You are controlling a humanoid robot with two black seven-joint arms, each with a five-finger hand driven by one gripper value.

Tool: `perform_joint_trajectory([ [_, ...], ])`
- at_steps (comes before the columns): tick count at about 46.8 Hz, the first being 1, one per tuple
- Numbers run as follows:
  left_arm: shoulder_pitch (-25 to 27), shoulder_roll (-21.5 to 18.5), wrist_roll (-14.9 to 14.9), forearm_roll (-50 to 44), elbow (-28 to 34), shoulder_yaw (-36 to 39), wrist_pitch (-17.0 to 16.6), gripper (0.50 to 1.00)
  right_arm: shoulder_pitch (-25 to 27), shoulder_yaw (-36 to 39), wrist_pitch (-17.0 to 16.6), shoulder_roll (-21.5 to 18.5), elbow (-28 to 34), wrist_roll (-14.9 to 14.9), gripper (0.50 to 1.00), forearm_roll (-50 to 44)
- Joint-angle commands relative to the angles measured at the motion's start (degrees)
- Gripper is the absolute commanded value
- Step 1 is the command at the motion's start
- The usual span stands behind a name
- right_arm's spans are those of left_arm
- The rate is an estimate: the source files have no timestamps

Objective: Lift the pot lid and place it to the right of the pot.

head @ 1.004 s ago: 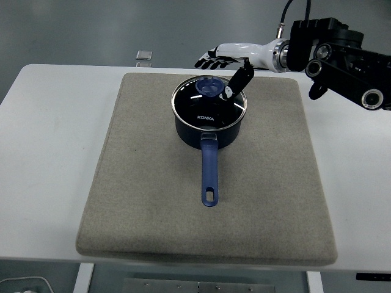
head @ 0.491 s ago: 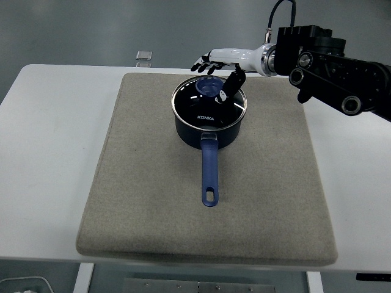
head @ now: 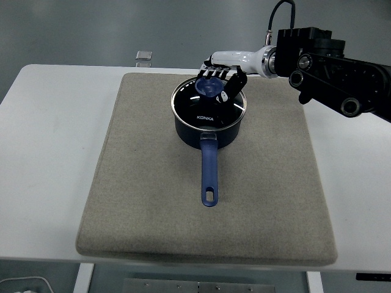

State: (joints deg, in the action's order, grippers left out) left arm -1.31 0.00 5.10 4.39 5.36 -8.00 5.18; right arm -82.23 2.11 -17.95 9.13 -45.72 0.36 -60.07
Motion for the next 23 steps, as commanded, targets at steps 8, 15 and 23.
perform_joint_trajectory([
  [8,0.0,0.0,0.0,0.0,0.0,0.0,0.0,1.0,-0.5,0.0,-0.3,0.1,0.0,0.0,0.615,0.0],
  [15,0.0,0.0,0.0,0.0,0.0,0.0,0.0,1.0,-1.5,0.0,-0.6,0.2,0.0,0.0,0.586,0.0],
  [23,0.0,0.0,0.0,0.0,0.0,0.0,0.0,1.0,-2.1,0.0,-0.8,0.3,0.0,0.0,0.58,0.0],
])
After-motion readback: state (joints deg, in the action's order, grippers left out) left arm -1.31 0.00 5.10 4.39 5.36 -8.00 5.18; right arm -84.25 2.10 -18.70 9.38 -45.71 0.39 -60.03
